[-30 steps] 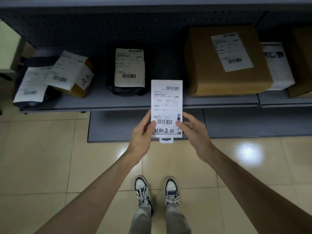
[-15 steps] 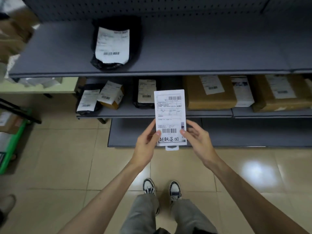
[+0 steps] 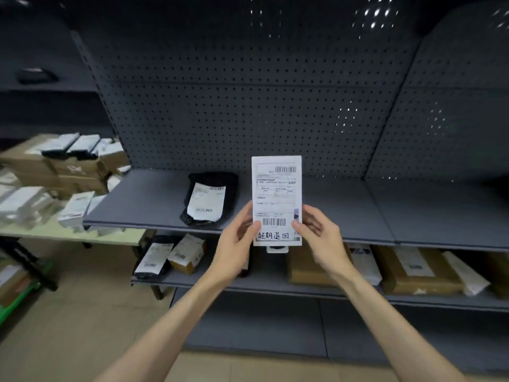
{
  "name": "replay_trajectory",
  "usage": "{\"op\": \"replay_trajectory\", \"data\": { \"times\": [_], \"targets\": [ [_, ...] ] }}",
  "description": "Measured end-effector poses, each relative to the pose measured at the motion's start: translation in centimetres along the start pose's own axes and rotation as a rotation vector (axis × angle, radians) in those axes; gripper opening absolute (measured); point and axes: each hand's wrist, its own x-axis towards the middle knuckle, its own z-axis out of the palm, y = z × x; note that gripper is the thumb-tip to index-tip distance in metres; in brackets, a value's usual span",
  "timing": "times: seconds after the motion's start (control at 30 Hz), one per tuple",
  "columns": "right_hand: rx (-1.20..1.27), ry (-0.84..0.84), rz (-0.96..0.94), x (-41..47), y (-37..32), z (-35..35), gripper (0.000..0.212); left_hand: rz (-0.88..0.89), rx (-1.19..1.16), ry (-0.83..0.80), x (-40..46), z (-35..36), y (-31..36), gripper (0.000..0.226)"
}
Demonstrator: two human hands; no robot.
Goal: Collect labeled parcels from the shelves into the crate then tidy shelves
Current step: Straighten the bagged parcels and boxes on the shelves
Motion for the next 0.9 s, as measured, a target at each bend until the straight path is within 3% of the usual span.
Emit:
{"op": "replay_trajectory", "data": {
  "times": [0.37,0.9],
  "targets": [
    [0.016,0.024,-0.243,9.8,-12.0,-2.0,0.035,0.201,0.064,0.025,10.6,-1.8,12.5,0.051],
    [-0.07,0.007,-0.219,13.3,-12.4,-1.7,0.039,0.222,-0.007,0.035,13.4,-2.7,13.0,0.047]
  ]
}}
